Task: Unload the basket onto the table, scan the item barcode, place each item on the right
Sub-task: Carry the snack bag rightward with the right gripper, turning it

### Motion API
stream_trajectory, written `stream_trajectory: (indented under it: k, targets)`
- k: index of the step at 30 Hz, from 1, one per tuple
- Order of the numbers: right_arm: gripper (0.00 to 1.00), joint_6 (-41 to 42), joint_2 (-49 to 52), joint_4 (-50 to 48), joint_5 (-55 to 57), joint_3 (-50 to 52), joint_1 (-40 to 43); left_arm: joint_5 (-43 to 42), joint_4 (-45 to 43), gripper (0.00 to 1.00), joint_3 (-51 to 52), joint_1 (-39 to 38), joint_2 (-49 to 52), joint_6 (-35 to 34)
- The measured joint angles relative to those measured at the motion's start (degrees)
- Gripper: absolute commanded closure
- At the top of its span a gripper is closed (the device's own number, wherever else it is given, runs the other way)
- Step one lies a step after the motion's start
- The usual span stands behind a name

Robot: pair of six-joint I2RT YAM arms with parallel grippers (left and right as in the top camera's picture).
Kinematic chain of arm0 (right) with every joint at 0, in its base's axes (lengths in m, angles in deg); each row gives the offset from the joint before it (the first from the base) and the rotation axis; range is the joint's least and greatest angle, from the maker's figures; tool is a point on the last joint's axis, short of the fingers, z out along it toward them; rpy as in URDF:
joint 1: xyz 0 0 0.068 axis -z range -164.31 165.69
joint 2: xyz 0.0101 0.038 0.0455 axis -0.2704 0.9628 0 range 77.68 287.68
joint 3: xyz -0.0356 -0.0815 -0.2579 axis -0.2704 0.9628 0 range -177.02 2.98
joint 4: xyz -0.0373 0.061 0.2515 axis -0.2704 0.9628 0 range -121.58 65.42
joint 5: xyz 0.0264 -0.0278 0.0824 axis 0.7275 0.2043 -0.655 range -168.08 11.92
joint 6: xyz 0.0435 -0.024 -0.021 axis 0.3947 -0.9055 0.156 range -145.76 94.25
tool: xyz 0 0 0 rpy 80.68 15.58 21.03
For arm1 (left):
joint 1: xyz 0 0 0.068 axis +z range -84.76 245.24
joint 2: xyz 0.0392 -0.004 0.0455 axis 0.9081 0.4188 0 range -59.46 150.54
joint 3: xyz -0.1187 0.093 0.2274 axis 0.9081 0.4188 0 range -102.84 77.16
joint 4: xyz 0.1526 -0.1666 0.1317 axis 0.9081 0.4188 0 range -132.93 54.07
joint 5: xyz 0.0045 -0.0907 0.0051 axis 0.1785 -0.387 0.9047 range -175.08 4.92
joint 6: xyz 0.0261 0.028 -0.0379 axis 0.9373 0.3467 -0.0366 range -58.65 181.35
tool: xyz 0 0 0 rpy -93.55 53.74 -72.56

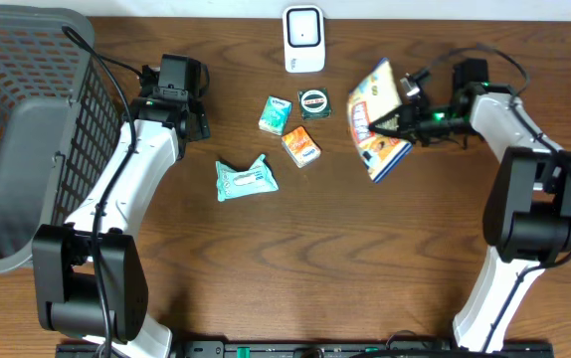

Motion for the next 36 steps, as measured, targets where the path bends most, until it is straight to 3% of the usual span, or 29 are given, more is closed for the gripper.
stream_trajectory:
  k: [4, 7, 10, 15, 19, 24, 28, 31, 36]
  targets:
    - [0.85, 0.35, 0.44, 1.49, 1.51, 0.02, 3.54, 0.00, 0.00, 0.02, 0.00, 0.00, 0.00, 0.00]
    - [0.83, 1.66, 0.44, 4.28, 8.33, 0.04, 5.03, 0.00, 0.00, 0.02, 0.00, 0.00, 0.00, 0.00]
    - [0.71, 2.73, 0.44, 6.80, 16.44, -0.02, 5.57, 0.00, 0.00, 0.02, 0.00, 0.00, 0.00, 0.00]
    - [0.62, 3.72, 0.44, 11.69, 27.65, -1.16, 5.90, 0.02, 0.00, 0.02, 0.00, 0.00, 0.00, 0.00]
    - [0.49, 4.11, 0.44, 19.43, 38.73, -6.71, 6.16, 0.00, 0.00, 0.02, 0.00, 0.00, 0.00, 0.00]
    - [0.44, 4.22, 0.46, 27.98, 48.83, -17.64, 6.38, 0.02, 0.00, 0.02, 0.00, 0.00, 0.00, 0.00]
    - [0.26, 4.13, 0.42, 30.69, 51.21, -24.35, 6.23, 0.00, 0.00, 0.02, 0.00, 0.00, 0.00, 0.00]
    - [0.03, 4.07, 0.42, 30.71, 51.80, -24.98, 5.51, 0.00, 0.00, 0.02, 0.00, 0.00, 0.00, 0.00]
    - [0.01, 3.78, 0.42, 26.45, 51.98, -22.34, 3.21, 0.00, 0.00, 0.02, 0.00, 0.00, 0.00, 0.00]
